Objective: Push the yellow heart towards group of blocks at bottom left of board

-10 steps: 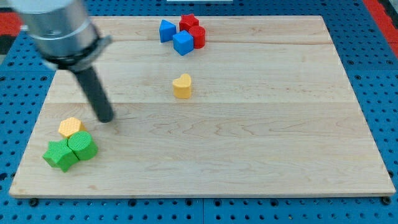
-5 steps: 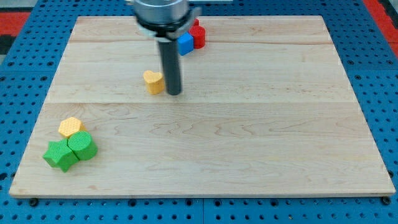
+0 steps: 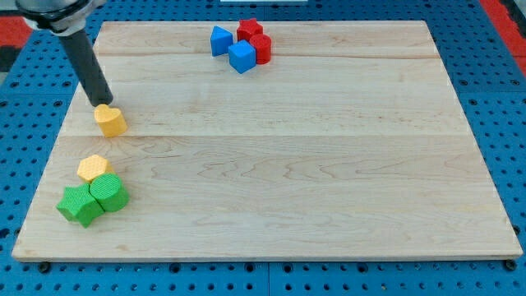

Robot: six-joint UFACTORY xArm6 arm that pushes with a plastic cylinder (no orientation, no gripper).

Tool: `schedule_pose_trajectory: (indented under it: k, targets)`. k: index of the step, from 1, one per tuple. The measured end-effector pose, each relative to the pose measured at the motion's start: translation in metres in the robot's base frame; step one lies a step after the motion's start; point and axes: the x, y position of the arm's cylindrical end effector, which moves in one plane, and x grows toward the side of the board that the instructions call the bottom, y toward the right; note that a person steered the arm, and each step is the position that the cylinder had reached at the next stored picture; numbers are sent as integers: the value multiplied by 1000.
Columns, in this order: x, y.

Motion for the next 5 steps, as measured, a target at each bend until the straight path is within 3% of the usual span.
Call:
schedule_pose_trajectory:
  k: [1, 2, 5]
  targets:
    - [15, 23]
    - [-2, 37]
    - [78, 45]
